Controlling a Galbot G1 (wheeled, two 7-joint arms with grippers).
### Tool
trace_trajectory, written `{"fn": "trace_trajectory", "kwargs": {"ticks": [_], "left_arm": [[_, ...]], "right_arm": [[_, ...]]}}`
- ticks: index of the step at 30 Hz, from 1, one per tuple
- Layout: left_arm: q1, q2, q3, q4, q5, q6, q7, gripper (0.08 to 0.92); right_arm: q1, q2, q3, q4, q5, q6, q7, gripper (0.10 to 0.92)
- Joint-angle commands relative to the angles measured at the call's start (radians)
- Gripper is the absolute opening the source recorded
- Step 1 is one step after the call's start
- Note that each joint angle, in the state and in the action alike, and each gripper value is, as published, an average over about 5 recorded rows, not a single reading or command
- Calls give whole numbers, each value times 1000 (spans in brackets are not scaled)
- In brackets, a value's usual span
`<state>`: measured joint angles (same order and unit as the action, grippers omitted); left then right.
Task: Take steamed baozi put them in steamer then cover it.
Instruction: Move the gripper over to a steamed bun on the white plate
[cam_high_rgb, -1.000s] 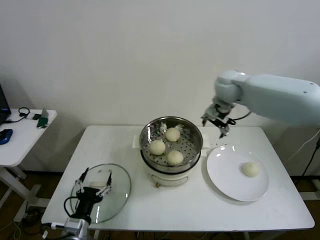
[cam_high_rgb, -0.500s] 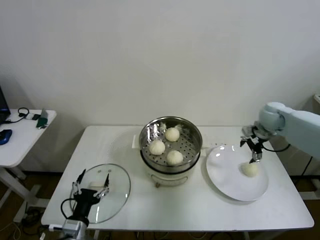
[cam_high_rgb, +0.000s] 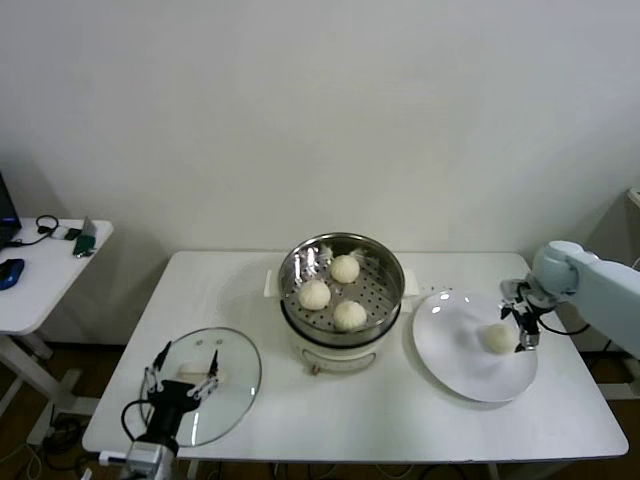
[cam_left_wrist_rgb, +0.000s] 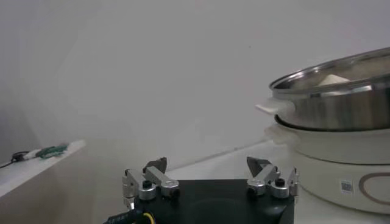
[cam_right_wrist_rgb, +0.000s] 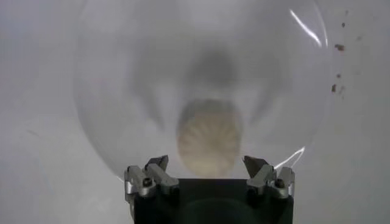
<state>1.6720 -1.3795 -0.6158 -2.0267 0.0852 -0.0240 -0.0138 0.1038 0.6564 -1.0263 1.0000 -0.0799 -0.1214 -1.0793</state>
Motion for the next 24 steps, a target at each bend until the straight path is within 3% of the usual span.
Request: {"fn": "trace_trajectory", "kwargs": {"ticks": [1,14,24], "left_arm": [[1,-1,0,4,6,0,-1,823],[2,-1,-2,5,11,-2,-1,823],[0,-1,-5,6,9,-3,-1,823]], "right_arm": [[-96,58,109,-103,-55,15,3,823],[-81,106,112,-143,-51,33,-10,821],[-42,88,69,-127,-2,28,-23,703]]}}
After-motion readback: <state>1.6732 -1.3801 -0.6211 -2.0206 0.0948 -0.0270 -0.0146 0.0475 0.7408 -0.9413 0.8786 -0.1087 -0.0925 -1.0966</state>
